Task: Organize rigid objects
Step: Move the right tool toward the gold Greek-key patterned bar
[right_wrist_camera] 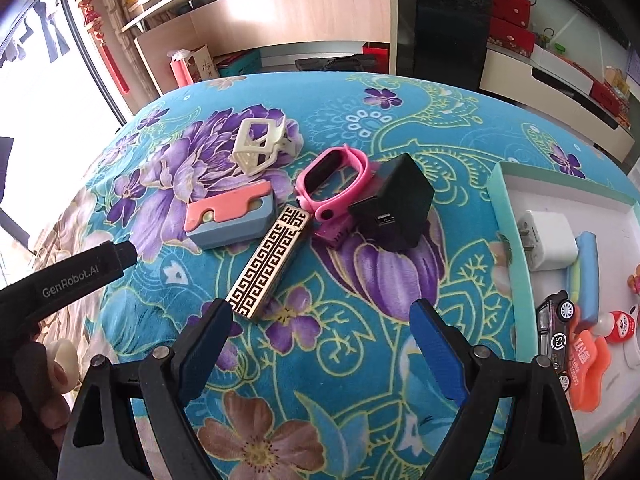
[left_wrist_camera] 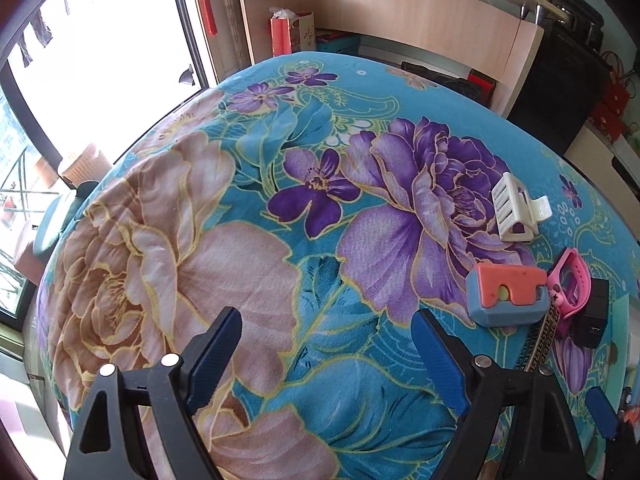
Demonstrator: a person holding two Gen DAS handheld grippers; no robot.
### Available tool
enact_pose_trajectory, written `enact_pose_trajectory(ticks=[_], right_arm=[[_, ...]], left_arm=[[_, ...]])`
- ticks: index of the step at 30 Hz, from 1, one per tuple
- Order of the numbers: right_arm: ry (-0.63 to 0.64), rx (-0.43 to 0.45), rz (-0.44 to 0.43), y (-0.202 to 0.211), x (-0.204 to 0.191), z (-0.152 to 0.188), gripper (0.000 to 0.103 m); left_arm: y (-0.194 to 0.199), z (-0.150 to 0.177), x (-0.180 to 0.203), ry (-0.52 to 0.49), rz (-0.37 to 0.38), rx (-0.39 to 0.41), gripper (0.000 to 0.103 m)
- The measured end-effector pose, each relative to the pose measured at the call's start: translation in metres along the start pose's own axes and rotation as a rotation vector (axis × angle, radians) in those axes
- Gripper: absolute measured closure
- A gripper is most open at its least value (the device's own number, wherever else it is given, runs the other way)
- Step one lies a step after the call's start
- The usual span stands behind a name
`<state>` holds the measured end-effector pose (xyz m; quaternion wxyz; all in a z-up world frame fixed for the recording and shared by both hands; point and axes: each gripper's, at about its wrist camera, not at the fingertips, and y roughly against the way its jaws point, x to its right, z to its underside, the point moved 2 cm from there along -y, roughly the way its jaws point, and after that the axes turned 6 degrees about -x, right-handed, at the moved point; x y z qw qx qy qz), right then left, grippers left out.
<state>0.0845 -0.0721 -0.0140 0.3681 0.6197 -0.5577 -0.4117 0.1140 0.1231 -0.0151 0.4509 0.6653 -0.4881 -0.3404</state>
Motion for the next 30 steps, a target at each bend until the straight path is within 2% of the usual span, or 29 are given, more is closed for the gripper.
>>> enact_pose_trajectory(ticks=[4, 7, 13, 25, 30], right_arm=[[0.008, -0.013, 0.0, -0.006, -0.004, -0.001, 0.013], [0.017, -0.029, -0.002, -0.011, -0.008, 0.0, 0.013], [0.046, -0.047, 0.046, -0.02, -0.014, 0.0, 0.013], [0.078, -0.022, 0.056, -0.019, -0.026, -0.017, 0.013], [0.028, -0.039, 0.053, -0.028, -0.027, -0.026, 0.013]], left_arm=[[-0.007, -0.002, 0.003, -0.013, 0.015, -0.014, 0.014], [-0.01, -0.004, 0.003, -0.015, 0.0, -0.013, 0.014], [-0.019, -0.006, -0.003, -0.016, -0.005, -0.031, 0.014], [-0.022, -0.009, -0.016, 0.01, -0.004, -0.03, 0.014], [-0.024, -0.009, -0.021, 0.023, -0.012, -0.033, 0.014]])
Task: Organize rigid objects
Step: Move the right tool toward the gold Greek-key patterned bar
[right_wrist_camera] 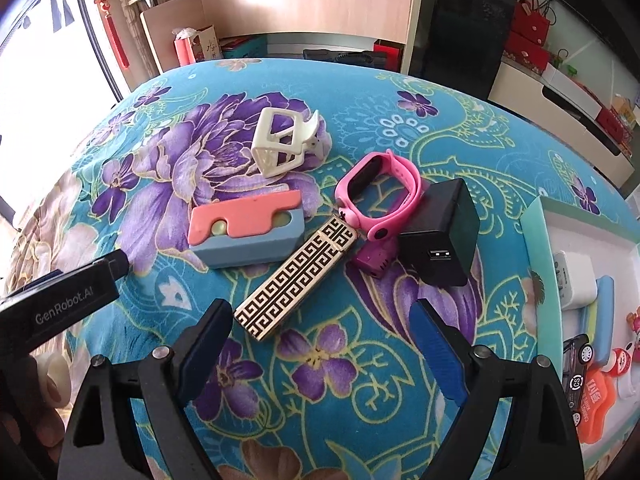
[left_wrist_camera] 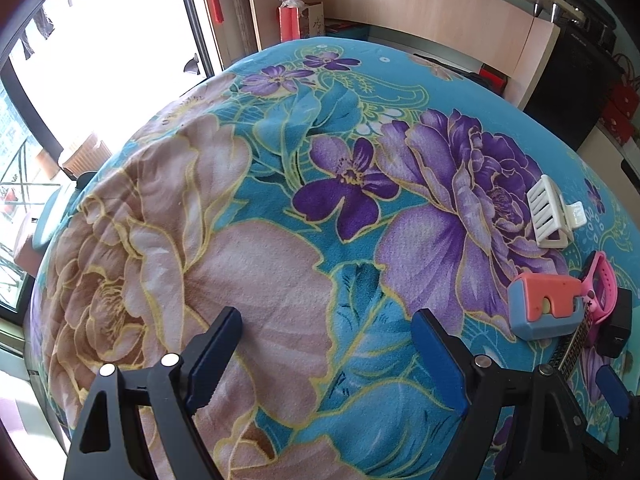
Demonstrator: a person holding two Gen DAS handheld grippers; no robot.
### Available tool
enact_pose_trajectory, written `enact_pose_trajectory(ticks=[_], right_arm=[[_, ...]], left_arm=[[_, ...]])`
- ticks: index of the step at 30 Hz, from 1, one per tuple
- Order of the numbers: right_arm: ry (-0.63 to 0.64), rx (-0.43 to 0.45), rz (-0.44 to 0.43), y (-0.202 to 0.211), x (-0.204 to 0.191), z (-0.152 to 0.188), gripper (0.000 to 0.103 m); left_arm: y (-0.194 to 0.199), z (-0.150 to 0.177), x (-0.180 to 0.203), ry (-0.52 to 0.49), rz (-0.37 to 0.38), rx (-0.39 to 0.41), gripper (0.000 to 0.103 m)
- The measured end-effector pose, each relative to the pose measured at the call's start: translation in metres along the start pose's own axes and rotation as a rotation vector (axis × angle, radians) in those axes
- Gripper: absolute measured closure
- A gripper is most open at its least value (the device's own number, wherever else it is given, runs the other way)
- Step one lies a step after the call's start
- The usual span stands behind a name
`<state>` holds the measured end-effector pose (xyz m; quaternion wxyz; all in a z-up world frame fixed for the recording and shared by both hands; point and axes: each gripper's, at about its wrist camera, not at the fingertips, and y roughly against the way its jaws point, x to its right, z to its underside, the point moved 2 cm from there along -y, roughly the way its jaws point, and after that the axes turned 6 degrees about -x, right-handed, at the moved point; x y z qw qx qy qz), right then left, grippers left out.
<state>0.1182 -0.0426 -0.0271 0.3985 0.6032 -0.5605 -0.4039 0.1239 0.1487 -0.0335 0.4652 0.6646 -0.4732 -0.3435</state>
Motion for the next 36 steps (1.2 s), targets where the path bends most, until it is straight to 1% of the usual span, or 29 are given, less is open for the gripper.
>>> enact_pose_trajectory(ticks=[3, 8, 12, 15, 17, 20, 26, 31, 33, 36], right_arm=[[-0.032, -0.004, 0.014, -0.005, 0.002, -0.005, 0.013], [-0.06, 0.013, 0.019, -0.002, 0.011, -0.006, 0.013], [-0.05, 0.03, -0.034, 0.003, 0.02, -0.007, 0.013], [-0.029, 0.048, -0.089, 0.009, 0.027, -0.01, 0.013], [0.011, 0.055, -0.104, 0.01, 0.026, -0.014, 0.013], [0.097, 0.058, -0.076, 0.009, 0.018, -0.021, 0.013], [0.342, 0.075, -0.046, 0.002, -0.006, -0.021, 0.013], [0.481, 0.034, -0.066, -0.011, -0.012, -0.021, 0.013], [0.521, 0.01, -0.09, -0.016, -0.014, -0.021, 0.013], [0.579, -0.001, -0.115, -0.018, -0.014, -0.022, 0.013]], left_arm=[[-0.001, -0.001, 0.0, -0.001, 0.002, 0.0, 0.014], [-0.001, 0.0, -0.002, 0.002, 0.002, -0.001, 0.014], [-0.002, 0.0, -0.002, 0.0, -0.001, -0.003, 0.011], [-0.002, -0.001, -0.002, 0.0, -0.001, -0.004, 0.011], [-0.002, -0.001, -0.002, -0.001, -0.001, -0.004, 0.011], [-0.002, -0.001, -0.003, 0.001, 0.0, -0.006, 0.01], [-0.002, 0.0, -0.008, 0.016, -0.003, -0.007, 0.01], [-0.002, 0.0, -0.008, 0.017, -0.004, -0.008, 0.01], [-0.002, 0.0, -0.008, 0.014, -0.006, -0.009, 0.01], [-0.002, -0.001, -0.008, 0.013, -0.007, -0.009, 0.01]])
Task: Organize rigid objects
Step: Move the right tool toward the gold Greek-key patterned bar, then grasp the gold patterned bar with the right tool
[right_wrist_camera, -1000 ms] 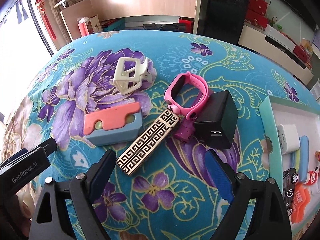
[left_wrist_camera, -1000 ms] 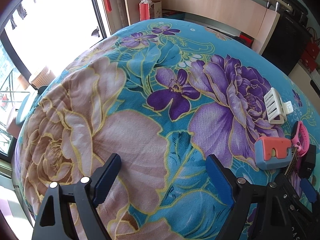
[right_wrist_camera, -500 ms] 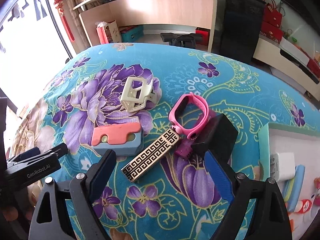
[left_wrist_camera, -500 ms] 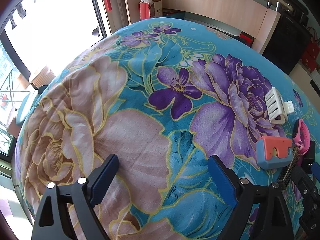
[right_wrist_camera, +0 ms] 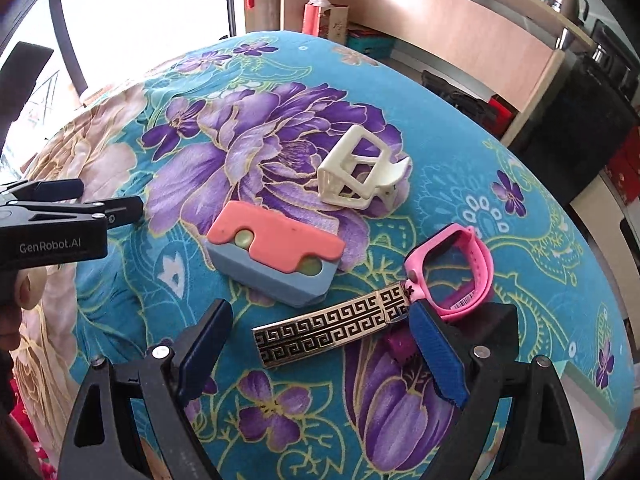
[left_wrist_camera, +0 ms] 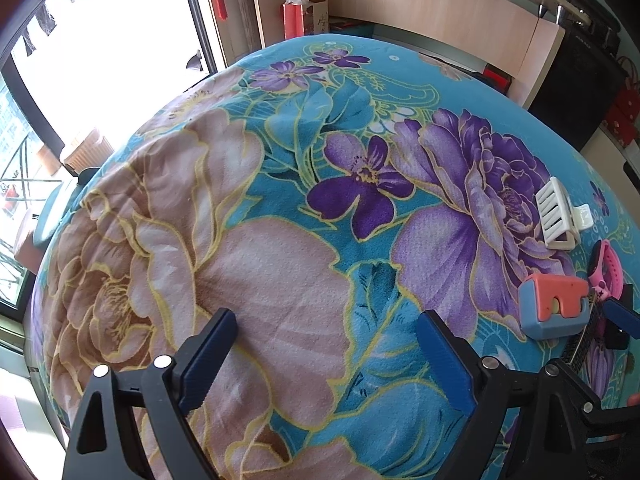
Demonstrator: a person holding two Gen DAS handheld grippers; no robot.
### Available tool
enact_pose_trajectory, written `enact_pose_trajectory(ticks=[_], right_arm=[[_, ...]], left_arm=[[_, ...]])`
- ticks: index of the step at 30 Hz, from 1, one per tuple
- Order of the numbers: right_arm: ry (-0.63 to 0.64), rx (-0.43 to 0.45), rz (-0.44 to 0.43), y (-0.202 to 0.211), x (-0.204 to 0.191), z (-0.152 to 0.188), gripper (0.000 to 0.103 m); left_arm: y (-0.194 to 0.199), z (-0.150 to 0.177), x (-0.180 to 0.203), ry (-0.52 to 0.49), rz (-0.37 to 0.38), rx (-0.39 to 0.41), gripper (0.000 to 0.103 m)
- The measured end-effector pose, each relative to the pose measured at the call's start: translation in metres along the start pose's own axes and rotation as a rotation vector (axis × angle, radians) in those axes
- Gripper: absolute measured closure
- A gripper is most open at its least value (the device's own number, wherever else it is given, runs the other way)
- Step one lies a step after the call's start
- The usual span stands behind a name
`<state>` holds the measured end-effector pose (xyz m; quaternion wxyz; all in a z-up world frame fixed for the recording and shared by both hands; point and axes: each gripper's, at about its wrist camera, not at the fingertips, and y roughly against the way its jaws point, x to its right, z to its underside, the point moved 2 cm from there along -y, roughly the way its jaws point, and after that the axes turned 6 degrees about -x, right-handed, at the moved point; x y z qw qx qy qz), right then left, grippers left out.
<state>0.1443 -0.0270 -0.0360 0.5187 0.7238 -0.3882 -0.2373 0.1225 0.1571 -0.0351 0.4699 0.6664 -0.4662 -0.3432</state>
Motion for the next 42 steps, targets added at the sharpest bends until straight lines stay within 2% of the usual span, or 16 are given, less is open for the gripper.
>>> enact_pose_trajectory(ticks=[10, 18, 20, 32, 37, 42], right_arm=[[0.066, -0.024, -0.119, 0.002, 0.012, 0.0, 0.013], [0.193, -0.07, -0.082, -0.006, 0.001, -0.004, 0.005], [0.187, -0.07, -0.063, -0.008, 0.003, -0.008, 0.005], [0.145, -0.051, -0.125, -0.014, 0.01, -0.009, 0.005], [0.138, -0.032, -0.123, -0.013, 0.008, -0.004, 0.007], [0.124, -0.011, -0.116, -0.009, 0.004, -0.001, 0.018]], left_arm=[[-0.001, 0.0, 0.002, -0.012, -0.009, -0.003, 0.009], [-0.001, 0.001, 0.014, -0.056, 0.004, -0.005, 0.007], [-0.001, 0.001, 0.015, -0.059, 0.002, -0.005, 0.007], [-0.002, 0.002, 0.015, -0.071, 0.003, -0.004, 0.007], [-0.002, 0.003, 0.017, -0.075, 0.003, -0.004, 0.007], [-0.001, 0.004, 0.018, -0.08, 0.002, -0.004, 0.007]])
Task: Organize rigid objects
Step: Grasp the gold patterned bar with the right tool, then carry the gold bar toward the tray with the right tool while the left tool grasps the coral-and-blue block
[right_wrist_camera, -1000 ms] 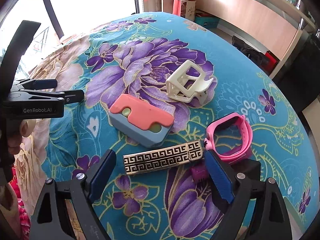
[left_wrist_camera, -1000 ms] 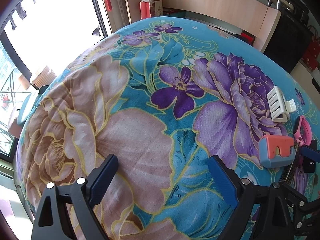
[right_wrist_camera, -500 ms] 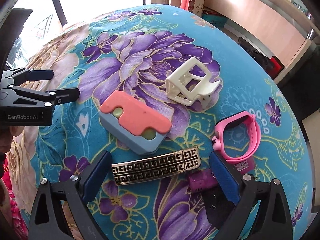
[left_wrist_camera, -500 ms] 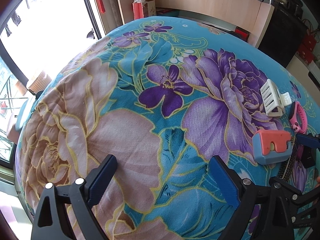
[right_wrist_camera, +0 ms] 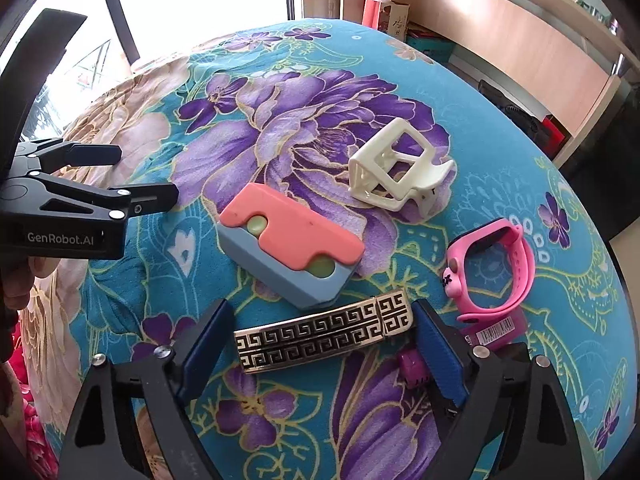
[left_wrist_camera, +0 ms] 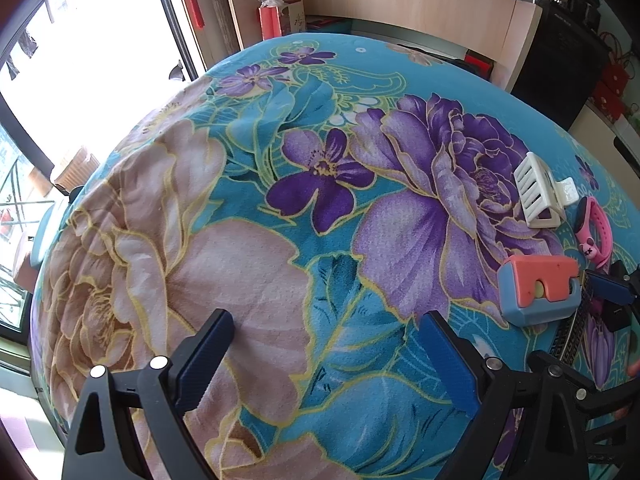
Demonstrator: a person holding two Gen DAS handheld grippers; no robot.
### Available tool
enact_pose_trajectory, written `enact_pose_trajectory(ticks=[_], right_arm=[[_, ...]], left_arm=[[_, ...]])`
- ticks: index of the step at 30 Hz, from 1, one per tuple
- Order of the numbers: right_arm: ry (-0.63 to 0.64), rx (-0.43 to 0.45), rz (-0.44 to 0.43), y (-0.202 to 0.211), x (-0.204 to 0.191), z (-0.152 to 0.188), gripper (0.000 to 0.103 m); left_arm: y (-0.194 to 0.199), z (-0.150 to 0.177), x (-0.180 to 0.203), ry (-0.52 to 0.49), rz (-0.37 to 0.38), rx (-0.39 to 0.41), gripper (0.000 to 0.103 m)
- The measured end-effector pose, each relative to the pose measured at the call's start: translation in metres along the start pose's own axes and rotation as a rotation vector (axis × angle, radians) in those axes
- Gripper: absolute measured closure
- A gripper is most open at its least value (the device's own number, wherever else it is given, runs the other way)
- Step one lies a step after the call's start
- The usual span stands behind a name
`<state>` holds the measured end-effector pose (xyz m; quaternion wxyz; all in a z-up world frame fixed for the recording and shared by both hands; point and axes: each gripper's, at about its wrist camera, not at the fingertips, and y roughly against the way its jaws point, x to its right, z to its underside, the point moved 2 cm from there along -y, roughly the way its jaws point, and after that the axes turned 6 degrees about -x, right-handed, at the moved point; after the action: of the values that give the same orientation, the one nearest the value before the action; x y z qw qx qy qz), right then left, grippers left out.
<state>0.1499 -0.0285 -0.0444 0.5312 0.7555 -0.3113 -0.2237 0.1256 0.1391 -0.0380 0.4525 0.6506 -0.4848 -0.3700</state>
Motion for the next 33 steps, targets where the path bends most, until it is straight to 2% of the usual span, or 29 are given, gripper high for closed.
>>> enact_pose_trajectory(ticks=[6, 17, 23, 29, 33], right_arm=[[-0.063, 0.018, 0.029, 0.003, 0.0, 0.005, 0.018], [-0.352, 0.107, 0.098, 0.013, -0.004, 0.022, 0.018], [-0.442, 0.12, 0.108, 0.021, -0.014, 0.031, 0.018], [-0.564, 0.136, 0.158, 0.038, -0.015, 0.04, 0.018], [-0.653, 0.177, 0.189, 0.056, -0.013, 0.049, 0.018]], left_arm=[[0.0, 0.001, 0.005, -0.005, 0.002, 0.0, 0.007], [0.001, 0.001, 0.006, -0.009, 0.005, -0.001, 0.007], [0.002, 0.002, 0.005, -0.003, 0.008, -0.002, 0.007], [0.006, 0.003, 0.007, 0.001, 0.02, -0.001, 0.007], [0.009, 0.002, 0.014, -0.005, 0.036, 0.005, 0.007]])
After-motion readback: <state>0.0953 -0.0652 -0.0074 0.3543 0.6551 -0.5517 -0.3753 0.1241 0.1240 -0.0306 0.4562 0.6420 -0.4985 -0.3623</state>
